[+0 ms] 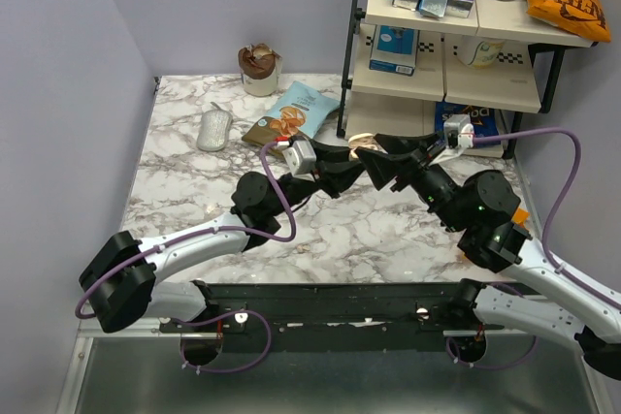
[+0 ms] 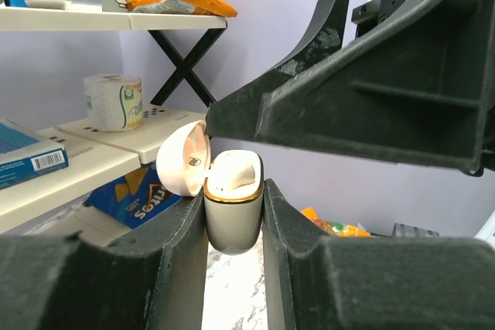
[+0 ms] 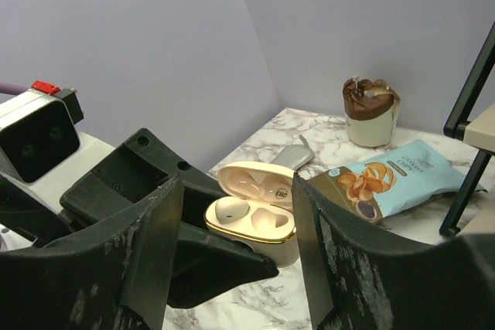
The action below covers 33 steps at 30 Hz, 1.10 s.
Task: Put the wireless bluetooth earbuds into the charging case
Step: Place the earbud in the charging case, then adjust the earbud at the center of the board.
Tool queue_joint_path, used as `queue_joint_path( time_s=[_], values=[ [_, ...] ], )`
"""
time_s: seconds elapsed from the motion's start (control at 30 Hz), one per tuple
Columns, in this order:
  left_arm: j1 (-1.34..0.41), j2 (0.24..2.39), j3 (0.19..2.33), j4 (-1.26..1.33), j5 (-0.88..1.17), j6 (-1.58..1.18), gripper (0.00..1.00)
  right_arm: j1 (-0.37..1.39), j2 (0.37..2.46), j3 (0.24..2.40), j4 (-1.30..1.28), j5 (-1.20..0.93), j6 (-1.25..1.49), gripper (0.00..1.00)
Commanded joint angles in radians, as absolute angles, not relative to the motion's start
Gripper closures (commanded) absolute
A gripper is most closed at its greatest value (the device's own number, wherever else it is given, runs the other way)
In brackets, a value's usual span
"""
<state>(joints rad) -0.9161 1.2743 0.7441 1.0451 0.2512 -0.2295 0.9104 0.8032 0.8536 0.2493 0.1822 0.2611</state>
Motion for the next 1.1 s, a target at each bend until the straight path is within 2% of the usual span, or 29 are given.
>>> queue_joint_path(
  time_s=[0.0,0.23,0.33,0.4,0.53,0.6,0.8,1.07],
  values=[
    [-0.917,1.243,0.736,1.083,0.259,-0.221,1.00,0.911,0.752,0.902,0.203,0.271,0.250,0.30],
    [-0.917,1.112,0.640,0.984,0.111,-0.180,1.00,0.913,0.600,0.778,0.089,0.465,0.244,0.28],
    [-0.917,0.981,0.557,0.898,0.011,-0.163,1.00,0.911,0.586,0.710,0.005,0.427,0.267,0.28],
    [-0.917,0.863,0.509,0.826,-0.058,-0.150,1.00,0.913,0.601,0.641,-0.042,0.318,0.287,0.29],
    [-0.919,0.668,0.462,0.584,-0.139,-0.112,1.00,0.916,0.730,0.558,-0.041,0.074,0.350,0.35],
    [-0.919,0.576,0.442,0.526,-0.193,-0.103,1.00,0.926,0.868,0.555,-0.023,-0.042,0.380,0.36],
    [-0.920,0.419,0.393,0.413,-0.248,-0.109,1.00,1.038,1.177,0.620,-0.011,-0.126,0.367,0.28],
    [-0.922,0.353,0.402,0.321,-0.250,-0.124,1.00,1.101,1.382,0.735,0.025,-0.163,0.307,0.25]
  ],
)
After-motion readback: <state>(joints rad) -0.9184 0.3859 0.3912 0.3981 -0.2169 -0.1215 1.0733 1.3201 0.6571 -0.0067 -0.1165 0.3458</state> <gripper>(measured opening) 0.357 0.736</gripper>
